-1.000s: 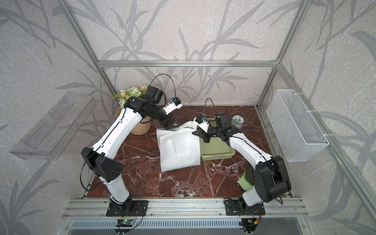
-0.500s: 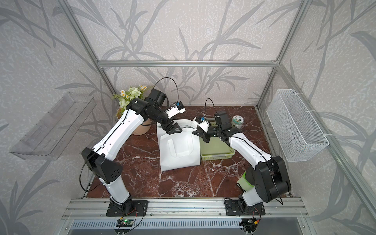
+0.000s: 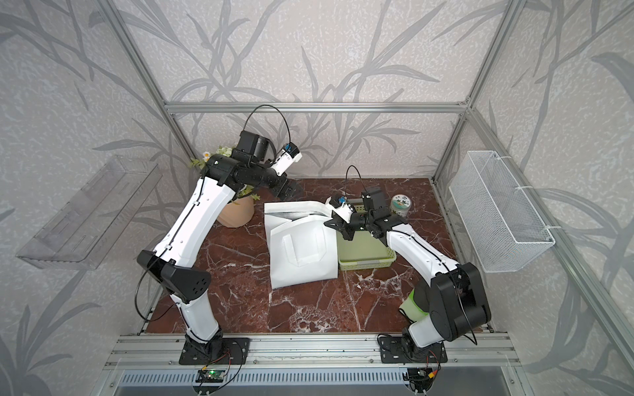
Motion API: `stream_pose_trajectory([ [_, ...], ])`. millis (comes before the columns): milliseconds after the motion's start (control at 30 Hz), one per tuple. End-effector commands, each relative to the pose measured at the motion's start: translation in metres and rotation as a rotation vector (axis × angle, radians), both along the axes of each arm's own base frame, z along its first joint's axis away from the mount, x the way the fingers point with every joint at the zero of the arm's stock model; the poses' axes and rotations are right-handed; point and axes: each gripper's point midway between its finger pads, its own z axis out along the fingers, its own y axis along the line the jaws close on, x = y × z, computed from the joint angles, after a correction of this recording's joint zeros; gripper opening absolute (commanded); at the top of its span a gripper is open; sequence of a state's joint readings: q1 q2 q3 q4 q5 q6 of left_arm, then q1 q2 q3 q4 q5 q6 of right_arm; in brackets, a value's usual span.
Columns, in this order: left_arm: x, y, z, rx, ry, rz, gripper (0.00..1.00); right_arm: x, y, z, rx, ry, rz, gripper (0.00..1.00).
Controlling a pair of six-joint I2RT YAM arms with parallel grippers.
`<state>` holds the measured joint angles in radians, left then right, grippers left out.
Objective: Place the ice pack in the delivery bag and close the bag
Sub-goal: Close the delivery bag at the center of the board.
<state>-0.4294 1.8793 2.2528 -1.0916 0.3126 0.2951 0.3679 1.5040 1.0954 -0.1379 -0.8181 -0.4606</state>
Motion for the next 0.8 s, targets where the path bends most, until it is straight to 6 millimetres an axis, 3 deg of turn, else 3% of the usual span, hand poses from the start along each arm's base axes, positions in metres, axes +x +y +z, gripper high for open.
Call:
stream_pose_trajectory([
  [0,0.013,0.006,-0.021,0.047,0.05,0.051,0.87,0.004,-0.001,0.017,0.013,-0.057,-0.019,0.0],
  [167,0.004,0.004,-0.038,0.073,0.106,0.001,0.87,0.005,-0.001,0.016,0.013,-0.058,-0.022,0.0],
  [533,-0.032,-0.004,-0.054,0.079,0.198,-0.125,0.88,0.011,0.002,0.015,0.019,-0.058,-0.025,0.0],
  [767,-0.05,-0.017,-0.05,0.02,0.231,-0.212,0.89,0.015,0.003,0.013,0.014,-0.053,-0.029,0.0],
])
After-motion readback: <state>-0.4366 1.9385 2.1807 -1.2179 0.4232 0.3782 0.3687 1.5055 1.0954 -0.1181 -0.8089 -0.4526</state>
